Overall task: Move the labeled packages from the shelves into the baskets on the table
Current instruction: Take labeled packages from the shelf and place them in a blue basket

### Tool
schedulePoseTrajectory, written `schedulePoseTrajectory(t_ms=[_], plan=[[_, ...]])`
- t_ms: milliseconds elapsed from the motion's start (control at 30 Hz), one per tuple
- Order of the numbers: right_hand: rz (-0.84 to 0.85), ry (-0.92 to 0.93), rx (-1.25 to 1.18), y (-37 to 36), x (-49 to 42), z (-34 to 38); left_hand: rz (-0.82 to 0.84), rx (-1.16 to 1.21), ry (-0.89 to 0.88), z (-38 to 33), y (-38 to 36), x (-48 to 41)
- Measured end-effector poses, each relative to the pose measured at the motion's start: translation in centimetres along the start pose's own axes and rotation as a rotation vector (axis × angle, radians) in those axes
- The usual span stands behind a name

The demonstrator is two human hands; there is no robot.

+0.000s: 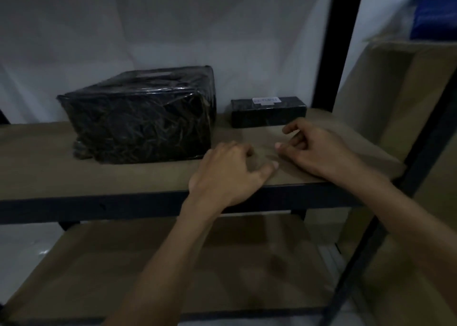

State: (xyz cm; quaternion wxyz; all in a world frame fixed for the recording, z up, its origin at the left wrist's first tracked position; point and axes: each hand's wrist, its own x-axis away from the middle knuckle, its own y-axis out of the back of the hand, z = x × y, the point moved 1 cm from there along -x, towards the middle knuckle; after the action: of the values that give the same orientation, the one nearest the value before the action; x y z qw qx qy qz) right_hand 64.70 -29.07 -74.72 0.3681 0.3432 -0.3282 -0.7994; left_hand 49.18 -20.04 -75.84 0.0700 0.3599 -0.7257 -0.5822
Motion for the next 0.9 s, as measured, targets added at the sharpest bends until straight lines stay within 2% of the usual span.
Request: schedulePoseTrajectory(t_ms=[100, 233, 500, 633, 733, 800, 900], plan=[[-0.019, 0.015, 0.067, 0.1, -0.1, 0.5, -0.017, -0.008, 0.012, -0.3, 0.2, 0.7], [-0.015, -0.057, 0.012, 0.7, -2.6, 0.6, 0.022, -0.031, 0.02, -0.8, 0.8, 1.3], [-0.187, -0.285, 0.023, -0.1, -6.6, -1.7, 0.03, -0.037, 0.046, -1.0, 0.8, 1.3], [-0.152, -0.414, 0.06, 0.5, -8.2, -1.5, 0.007, -0.019, 0.043, -0.8, 0.7, 1.1], [-0.157, -0.441, 0.16, 0.6, -8.6, -1.9, -0.004, -0.019, 0.037, -0.9, 0.7, 1.2], [-0.165, -0.463, 0.086, 0.4, -8.7, -2.7, -0.005, -0.023, 0.042, -0.9, 0.8, 1.2], [-0.146, -0.487, -0.277, 0.8, -8.7, -3.4, -0.002, -0.022, 0.055, -0.8, 0.8, 1.1]])
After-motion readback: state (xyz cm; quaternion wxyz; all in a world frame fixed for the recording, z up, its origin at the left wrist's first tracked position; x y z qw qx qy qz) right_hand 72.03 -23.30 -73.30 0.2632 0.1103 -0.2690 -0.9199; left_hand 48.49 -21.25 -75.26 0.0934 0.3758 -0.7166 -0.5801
